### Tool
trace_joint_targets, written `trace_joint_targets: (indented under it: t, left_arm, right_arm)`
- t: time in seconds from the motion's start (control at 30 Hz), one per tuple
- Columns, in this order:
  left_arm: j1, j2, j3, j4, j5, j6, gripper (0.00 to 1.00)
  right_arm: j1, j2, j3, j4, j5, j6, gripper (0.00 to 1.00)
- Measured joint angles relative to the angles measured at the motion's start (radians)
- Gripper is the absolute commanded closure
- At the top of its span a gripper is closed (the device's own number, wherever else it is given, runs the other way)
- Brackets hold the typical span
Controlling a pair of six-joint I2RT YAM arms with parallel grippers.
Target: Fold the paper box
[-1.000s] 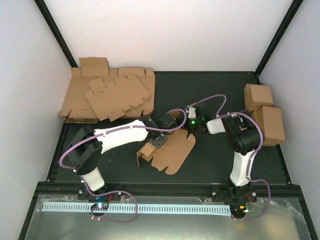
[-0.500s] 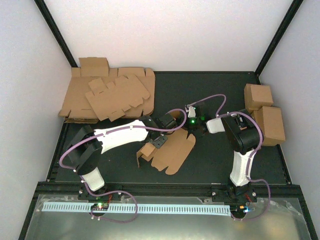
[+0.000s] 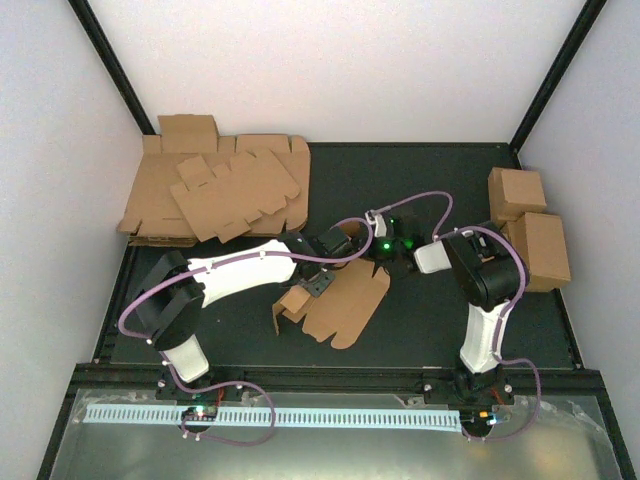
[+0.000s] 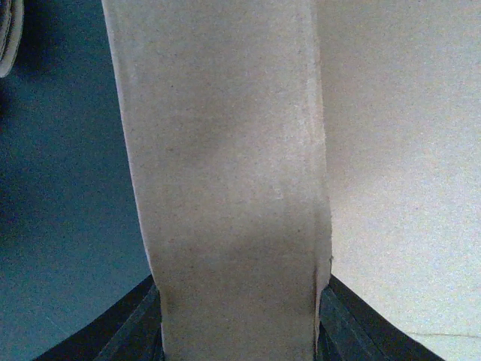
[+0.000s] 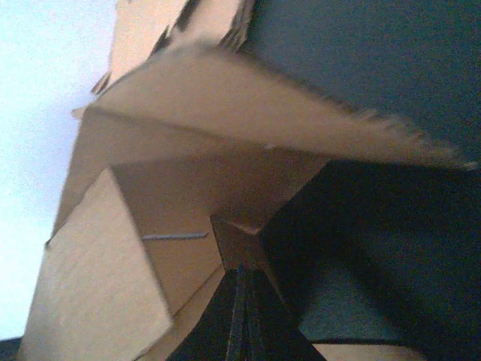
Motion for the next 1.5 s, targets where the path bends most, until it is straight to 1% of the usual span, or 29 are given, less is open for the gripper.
trace_joint_targets:
  t: [0.2,0.43,0.53,0.7,0.87,1.03,1.5]
  left_arm:
    - [0.0,-0.006,0.0,0.003,0.015,0.0,0.56]
    - [0.003,-0.015,0.0,0.002,0.04,0.0,0.56]
    - [0.006,-0.015,0.0,0.002,0.044,0.0,0.56]
    - [0.007,-0.015,0.0,0.003,0.048,0.0,0.56]
    - [0.007,-0.015,-0.004,0.007,0.05,0.0,0.56]
    - [0.008,-0.015,-0.006,0.013,0.05,0.0,0.56]
    - [0.008,-0.015,-0.01,0.03,0.05,0.0,0.56]
  right_arm:
    - [0.033,-0.002,-0.049,0.045,-0.068,0.04,0.98]
    - [0.067,-0.002,-0.063,0.04,-0.071,0.054,0.98]
    - [0.077,0.0,-0.06,0.016,-0.057,0.05,0.98]
    - [0.102,0.005,-0.036,-0.072,0.014,0.025,0.98]
    - [0.108,0.015,-0.01,-0.1,0.035,0.021,0.99]
    - [0.122,0.0,-0.006,-0.125,0.087,0.019,0.98]
    - [0.105,-0.084,-0.112,-0.071,0.119,0.032,0.98]
